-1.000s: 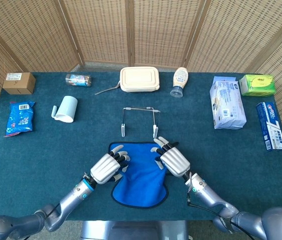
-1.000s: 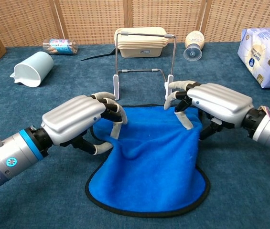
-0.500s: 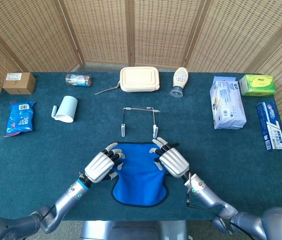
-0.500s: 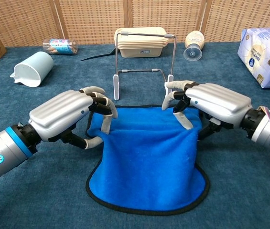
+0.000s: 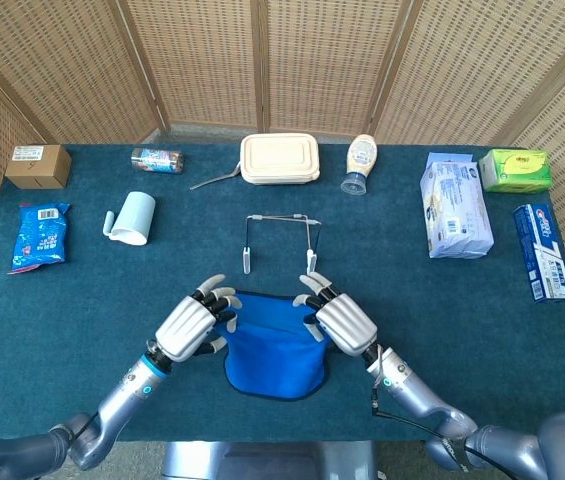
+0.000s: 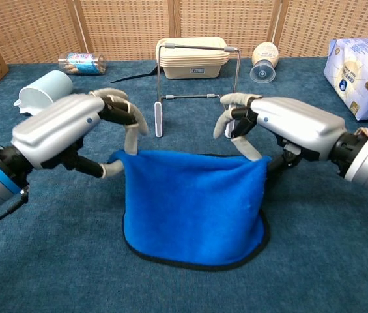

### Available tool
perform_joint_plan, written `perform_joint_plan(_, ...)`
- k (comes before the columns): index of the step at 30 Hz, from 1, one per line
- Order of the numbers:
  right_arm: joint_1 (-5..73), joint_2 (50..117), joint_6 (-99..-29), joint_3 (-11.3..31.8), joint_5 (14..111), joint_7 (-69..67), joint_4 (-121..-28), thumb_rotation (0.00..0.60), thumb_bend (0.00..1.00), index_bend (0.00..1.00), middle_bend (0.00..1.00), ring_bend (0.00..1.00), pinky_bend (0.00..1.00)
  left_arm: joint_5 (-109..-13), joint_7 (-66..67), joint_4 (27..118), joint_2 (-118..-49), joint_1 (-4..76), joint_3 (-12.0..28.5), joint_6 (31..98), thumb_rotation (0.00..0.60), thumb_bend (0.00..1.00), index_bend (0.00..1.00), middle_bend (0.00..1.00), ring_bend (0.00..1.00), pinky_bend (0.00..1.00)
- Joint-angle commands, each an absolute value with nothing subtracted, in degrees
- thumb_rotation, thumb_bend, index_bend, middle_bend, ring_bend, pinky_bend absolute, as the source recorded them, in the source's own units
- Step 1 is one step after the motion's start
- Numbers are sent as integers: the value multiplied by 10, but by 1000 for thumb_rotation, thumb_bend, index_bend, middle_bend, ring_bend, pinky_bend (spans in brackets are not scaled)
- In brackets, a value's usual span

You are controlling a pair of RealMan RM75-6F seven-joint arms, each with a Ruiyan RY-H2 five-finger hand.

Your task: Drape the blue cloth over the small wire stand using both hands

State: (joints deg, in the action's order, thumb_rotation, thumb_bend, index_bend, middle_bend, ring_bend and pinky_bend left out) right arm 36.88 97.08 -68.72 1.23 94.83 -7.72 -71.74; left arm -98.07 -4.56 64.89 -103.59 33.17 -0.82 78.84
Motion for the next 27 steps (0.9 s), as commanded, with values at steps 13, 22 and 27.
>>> perform_joint_plan(13,397,868,-657,84,899,-35,-879,600,382,815,328,43,66,-961,-26,799,-922,343,53,802,600,483,705,400,278,126)
perform_joint_plan(22,428,814,-624,150,843,-17,-950,600,381,813,328,43,66,-933,-32,856,-875,370,115,788,600,478,710,402,278,123)
perform_joint_plan(27,443,796,-612,179,814,-15,-968,600,382,813,328,43,66,-911,-36,883,-853,384,145,777,600,478,710,402,278,123)
